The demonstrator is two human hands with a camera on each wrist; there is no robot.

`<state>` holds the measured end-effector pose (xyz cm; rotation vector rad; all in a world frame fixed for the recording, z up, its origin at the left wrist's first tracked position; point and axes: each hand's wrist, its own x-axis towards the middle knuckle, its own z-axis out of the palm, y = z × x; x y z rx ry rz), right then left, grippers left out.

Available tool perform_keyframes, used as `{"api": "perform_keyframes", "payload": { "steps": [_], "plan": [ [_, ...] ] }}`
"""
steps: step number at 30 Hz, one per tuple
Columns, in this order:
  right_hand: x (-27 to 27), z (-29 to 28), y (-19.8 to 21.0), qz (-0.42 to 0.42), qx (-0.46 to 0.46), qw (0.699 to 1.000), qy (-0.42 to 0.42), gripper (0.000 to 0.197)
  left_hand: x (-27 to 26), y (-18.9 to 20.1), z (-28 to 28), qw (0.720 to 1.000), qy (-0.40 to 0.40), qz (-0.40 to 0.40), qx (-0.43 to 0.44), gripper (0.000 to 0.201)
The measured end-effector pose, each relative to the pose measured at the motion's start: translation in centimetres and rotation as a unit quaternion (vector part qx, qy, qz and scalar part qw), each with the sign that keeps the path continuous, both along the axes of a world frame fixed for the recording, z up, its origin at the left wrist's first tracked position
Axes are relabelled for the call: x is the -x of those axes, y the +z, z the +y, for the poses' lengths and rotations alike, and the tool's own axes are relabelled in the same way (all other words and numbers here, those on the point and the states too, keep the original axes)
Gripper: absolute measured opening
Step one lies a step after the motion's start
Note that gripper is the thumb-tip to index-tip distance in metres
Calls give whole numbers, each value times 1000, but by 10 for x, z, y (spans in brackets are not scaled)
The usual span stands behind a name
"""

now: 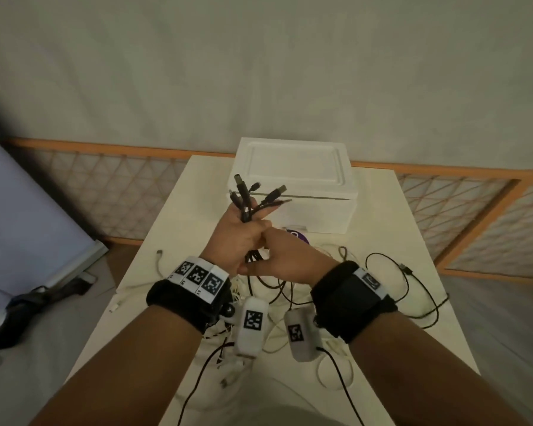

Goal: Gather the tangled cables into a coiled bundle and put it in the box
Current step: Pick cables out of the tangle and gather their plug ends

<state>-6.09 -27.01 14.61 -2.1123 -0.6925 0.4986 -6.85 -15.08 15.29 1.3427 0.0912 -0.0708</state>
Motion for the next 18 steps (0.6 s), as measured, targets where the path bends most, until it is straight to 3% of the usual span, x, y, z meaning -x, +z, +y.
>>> {"api": "perform_keyframes", "payload": {
  "steps": [4, 7, 10, 12, 15, 18],
  "plan": [
    [-5, 17, -15, 67, -70, 995, -19, 67, -2, -10, 11, 999, 35, -26, 19, 29],
    [-3, 21, -21, 62, -40, 997, -34, 47, 0, -15, 16, 998, 49, 6, 26, 21],
    [0, 18, -25, -35, 45, 998, -14, 35, 1, -21, 21, 991, 46, 89, 90, 26],
    [1, 9, -32, -118, 152, 981, 22, 26, 0, -24, 28, 977, 57, 124, 166, 32],
    [-2, -17, -42, -172, 246, 952, 53, 38, 0, -30, 44, 951, 112, 151, 243, 40],
    [-10, -53, -44, -183, 311, 932, 35, 42, 5, -39, 59, 941, 175, 137, 255, 38]
  ]
}}
